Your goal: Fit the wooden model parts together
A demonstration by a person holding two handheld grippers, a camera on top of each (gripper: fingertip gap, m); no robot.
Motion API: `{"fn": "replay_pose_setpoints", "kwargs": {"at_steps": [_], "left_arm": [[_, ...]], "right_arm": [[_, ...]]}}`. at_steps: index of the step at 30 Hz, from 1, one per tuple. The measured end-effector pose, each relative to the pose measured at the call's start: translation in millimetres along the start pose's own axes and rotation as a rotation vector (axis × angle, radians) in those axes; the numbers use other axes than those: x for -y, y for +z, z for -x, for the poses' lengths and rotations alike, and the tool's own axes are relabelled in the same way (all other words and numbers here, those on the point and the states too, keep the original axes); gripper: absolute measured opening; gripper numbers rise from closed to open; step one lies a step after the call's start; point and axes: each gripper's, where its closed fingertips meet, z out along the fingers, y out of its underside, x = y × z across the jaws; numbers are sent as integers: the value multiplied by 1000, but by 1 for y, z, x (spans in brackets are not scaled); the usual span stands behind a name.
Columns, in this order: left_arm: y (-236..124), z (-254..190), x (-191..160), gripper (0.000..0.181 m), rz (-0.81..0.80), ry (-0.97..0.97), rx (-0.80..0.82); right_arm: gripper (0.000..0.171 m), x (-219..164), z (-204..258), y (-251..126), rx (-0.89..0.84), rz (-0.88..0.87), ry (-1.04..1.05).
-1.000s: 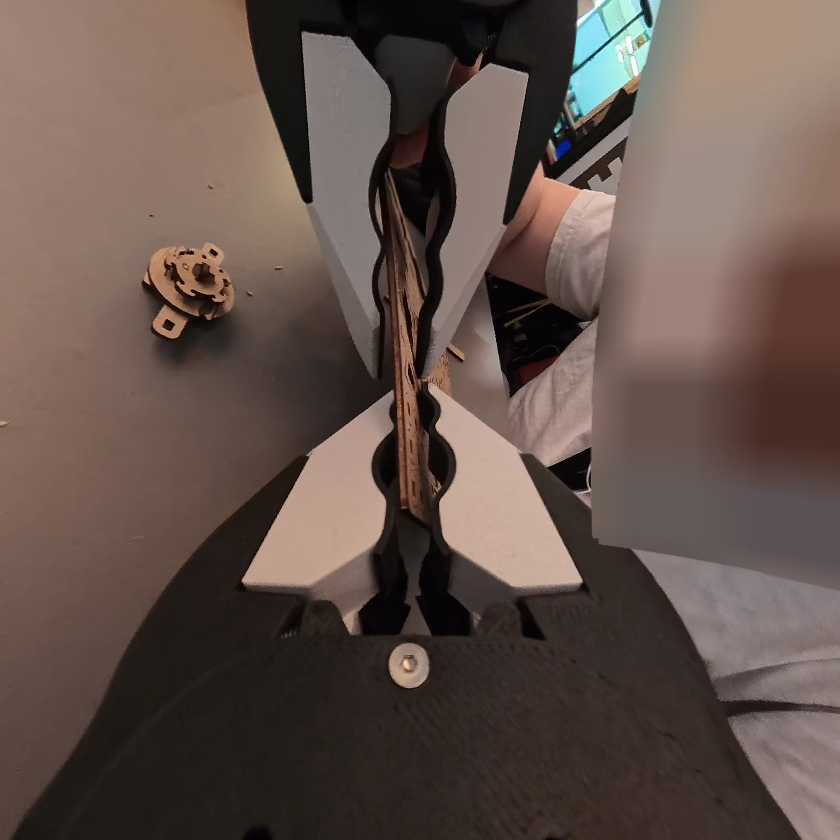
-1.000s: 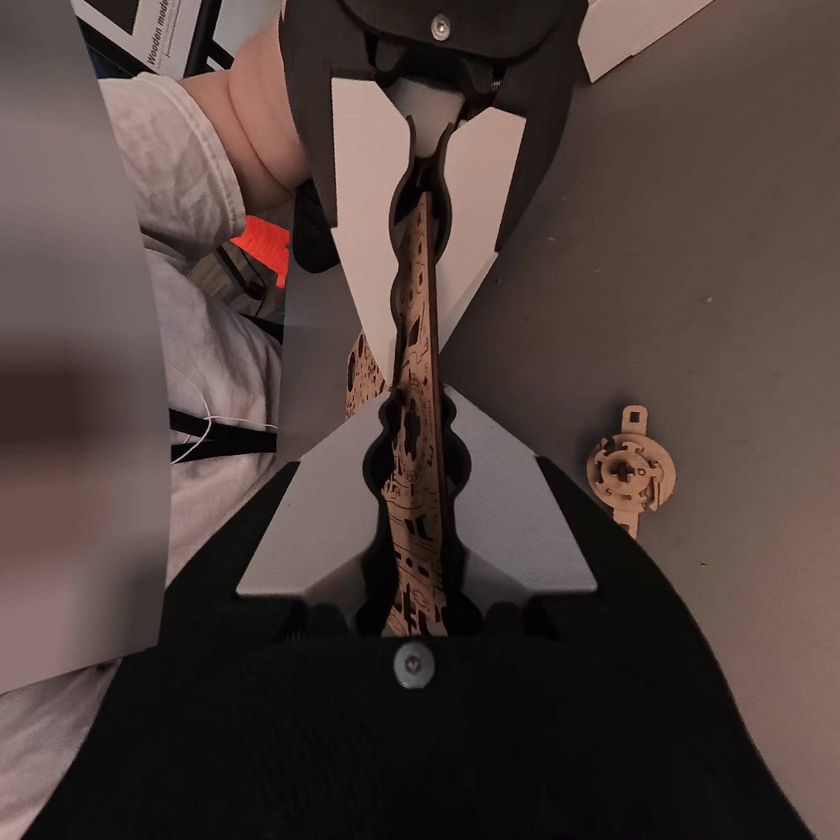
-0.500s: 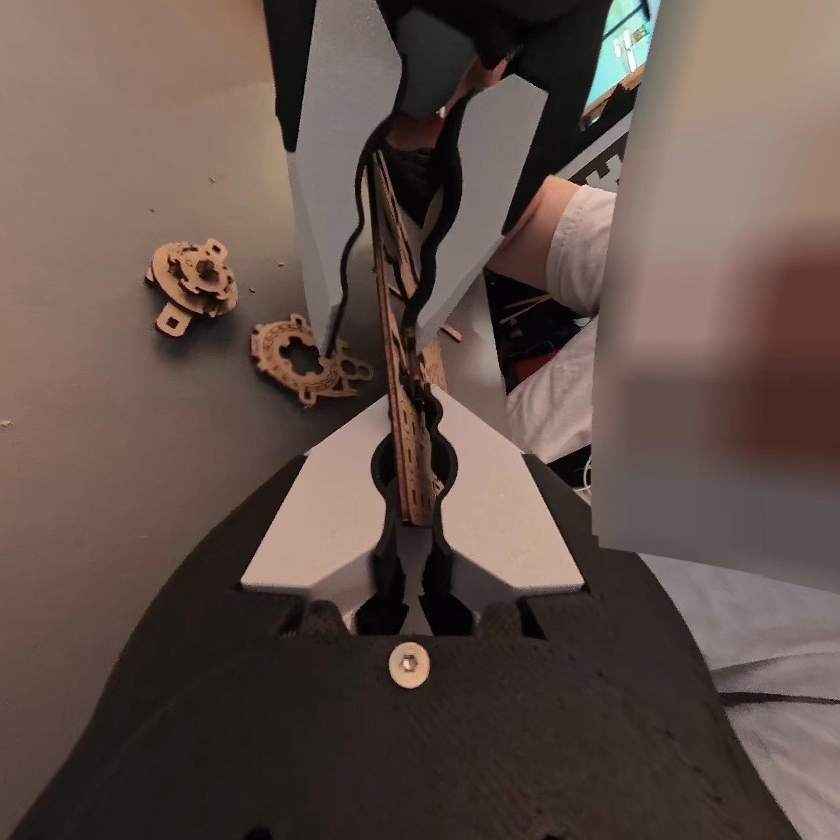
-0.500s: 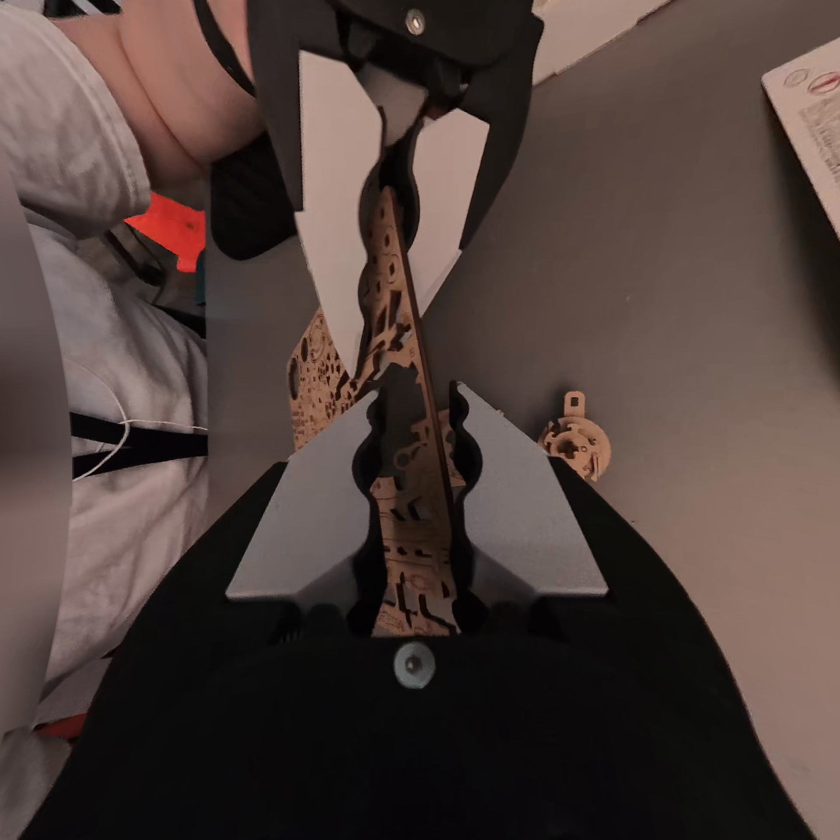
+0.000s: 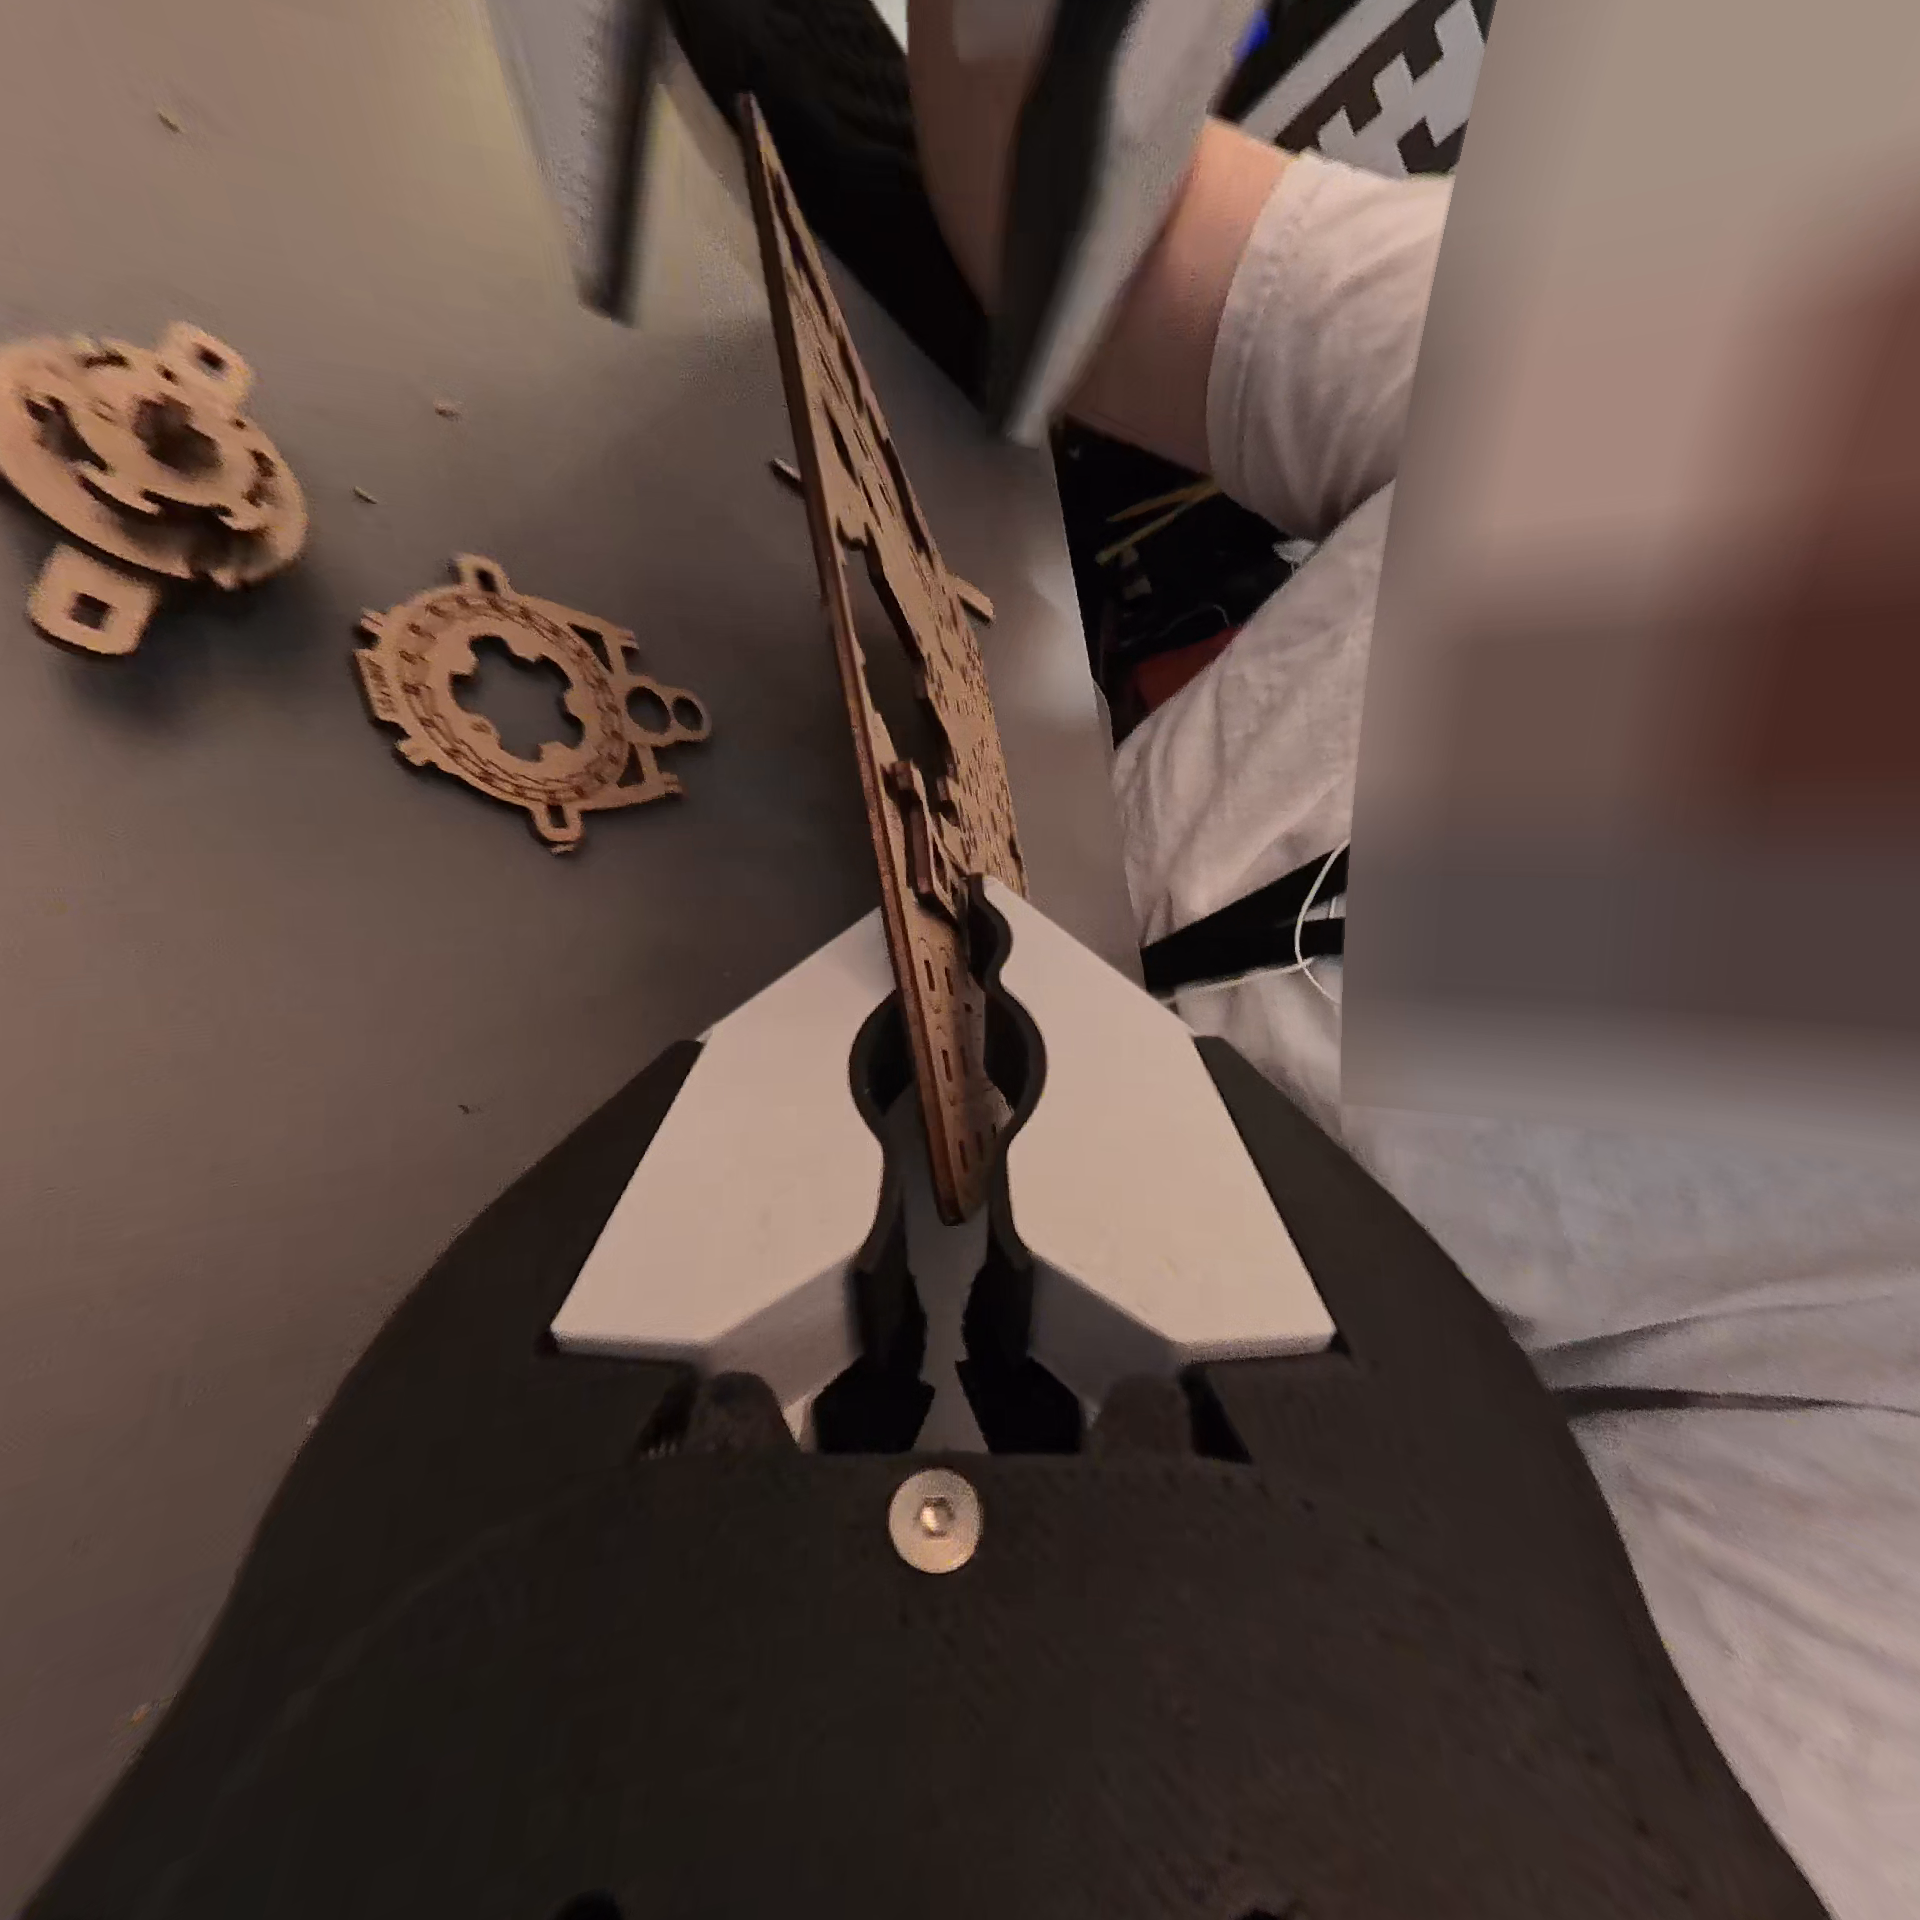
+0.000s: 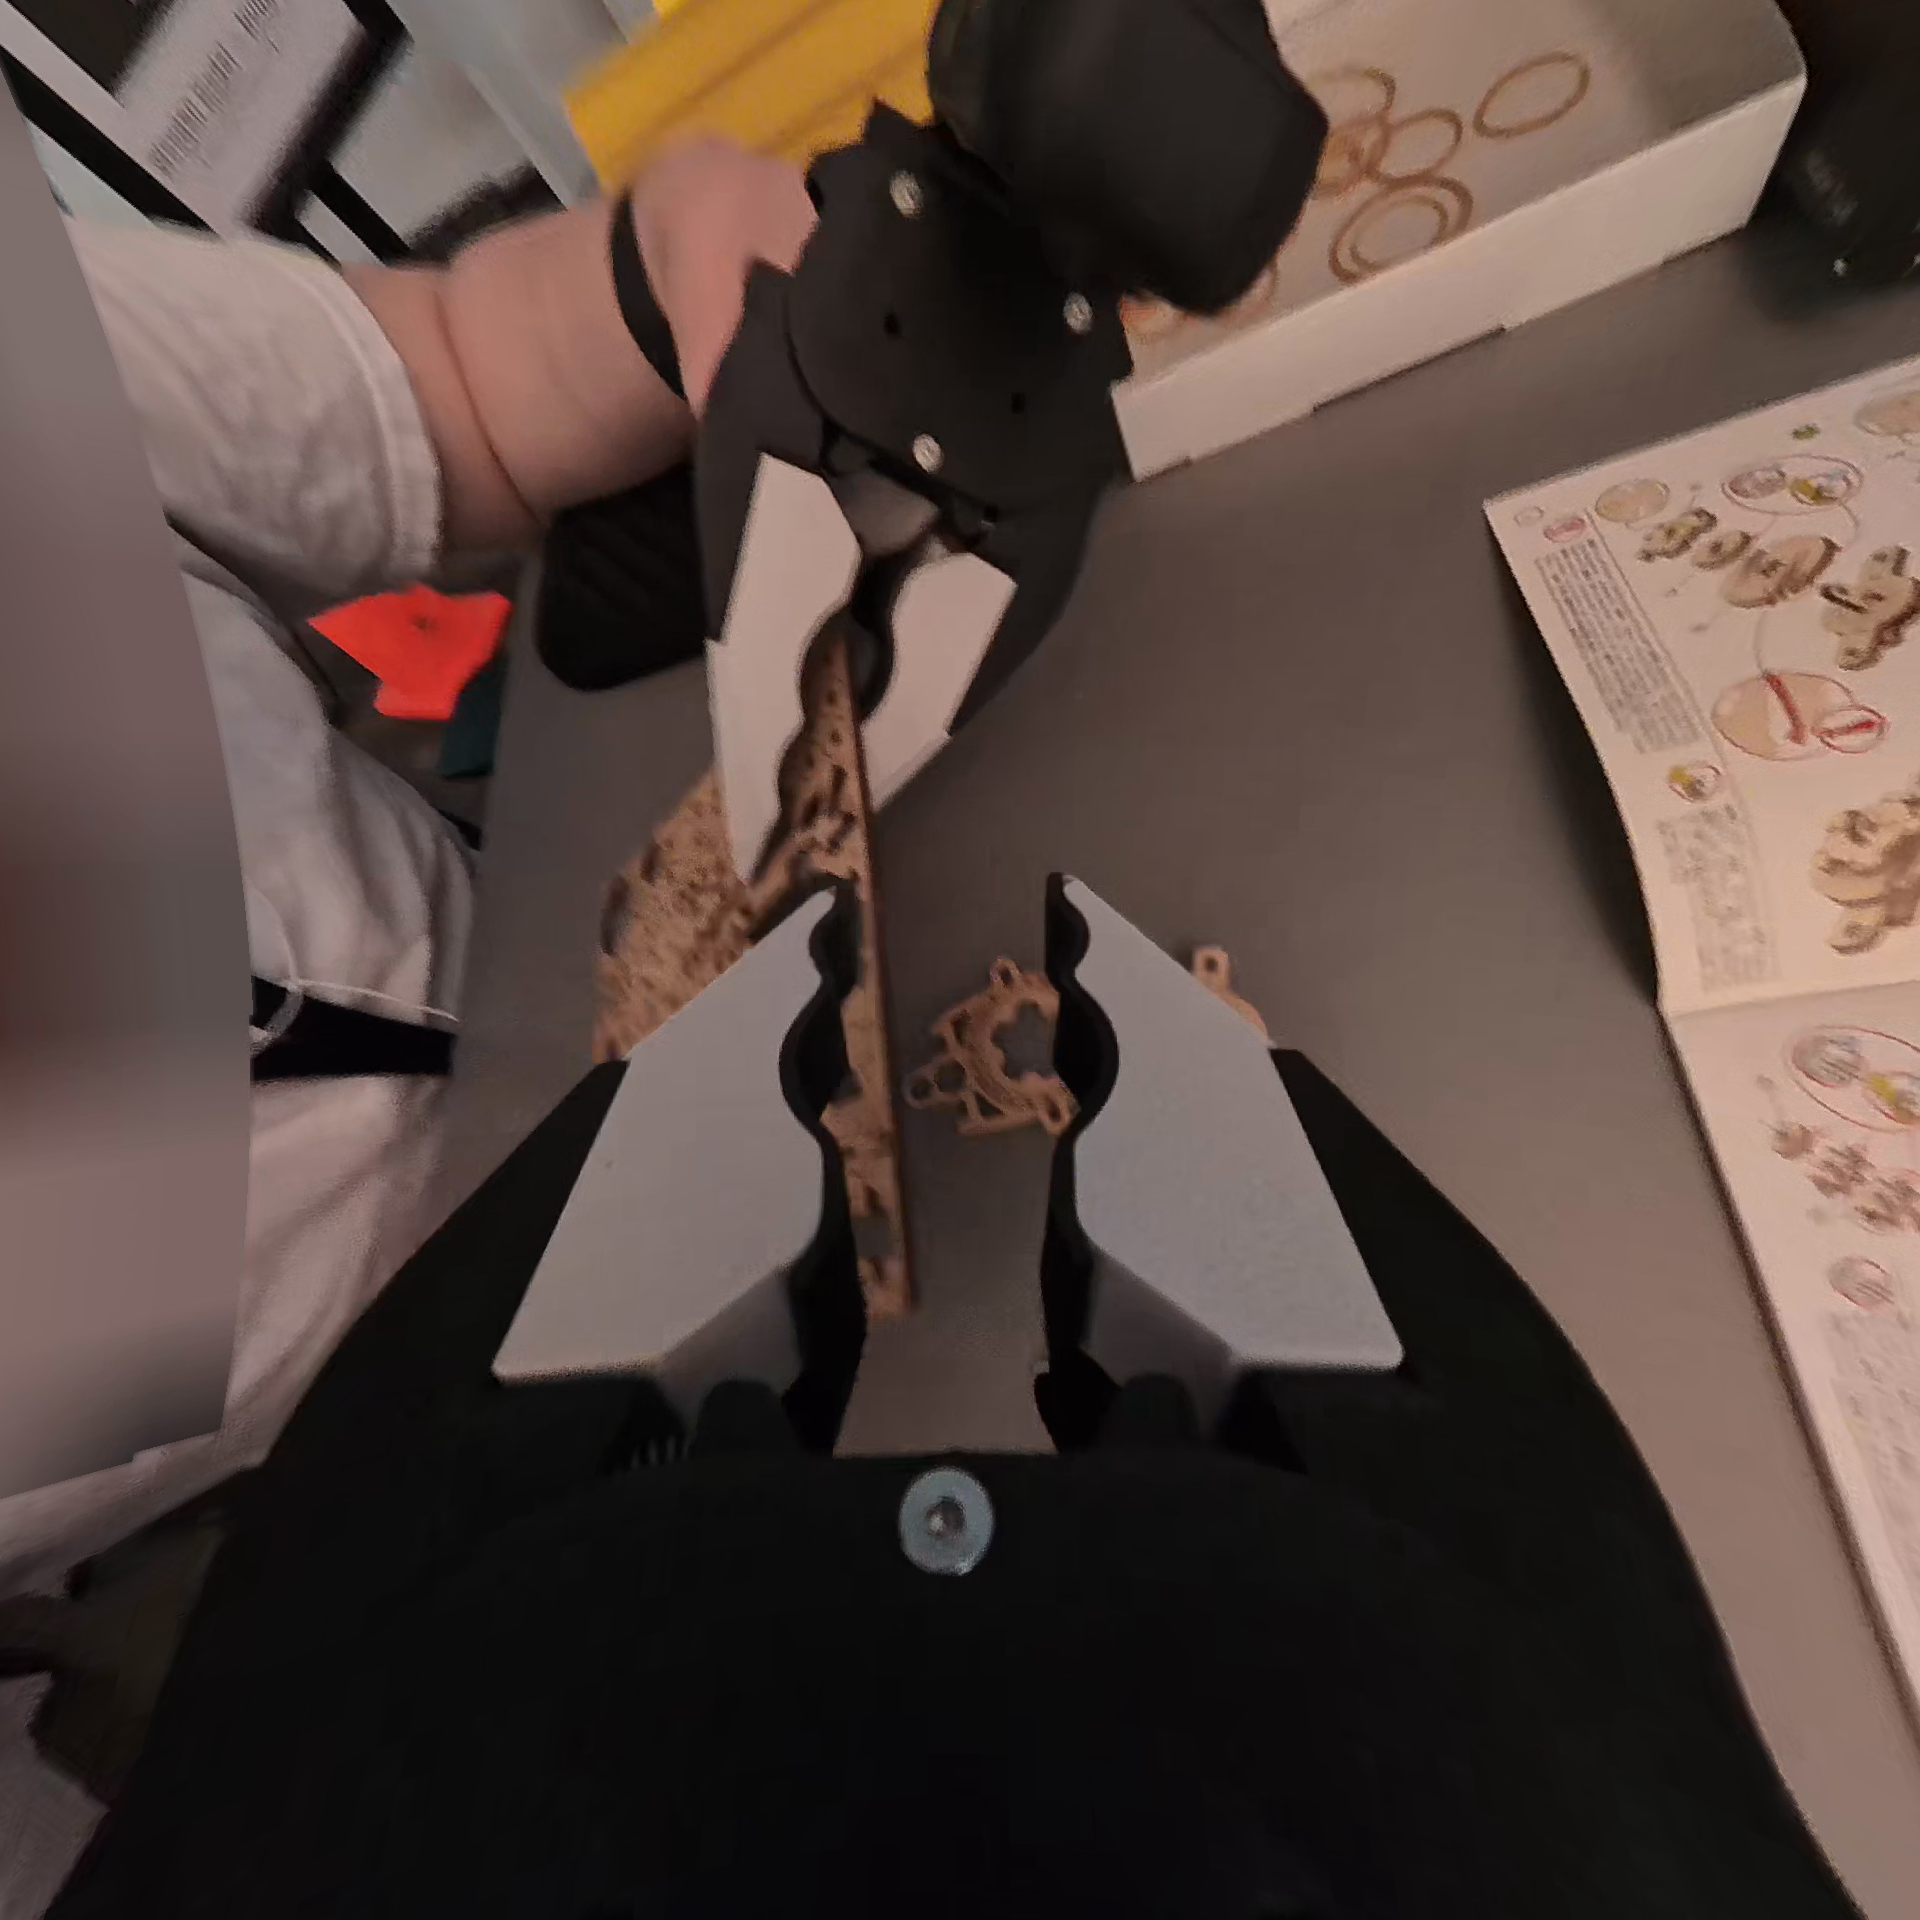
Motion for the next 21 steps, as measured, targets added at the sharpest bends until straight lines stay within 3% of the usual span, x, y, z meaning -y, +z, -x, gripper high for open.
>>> {"fn": "replay_pose_setpoints", "kwargs": {"at_steps": [7,12,14,16,21], "left_arm": [[15,-5,-26,8,154,-39,-39],[13,-2,-29,11,167,-55,-24],[12,-1,-31,12,176,-58,-14],[12,0,-34,12,190,-72,-12],[12,3,-39,15,209,-92,-11]], "right_arm": [[35,-57,17,-3,100,284,-94],[37,-87,35,9,219,434,-107],[34,-95,38,12,259,469,-75],[14,-96,48,12,346,472,-47],[12,-97,48,15,376,462,-46]]}}
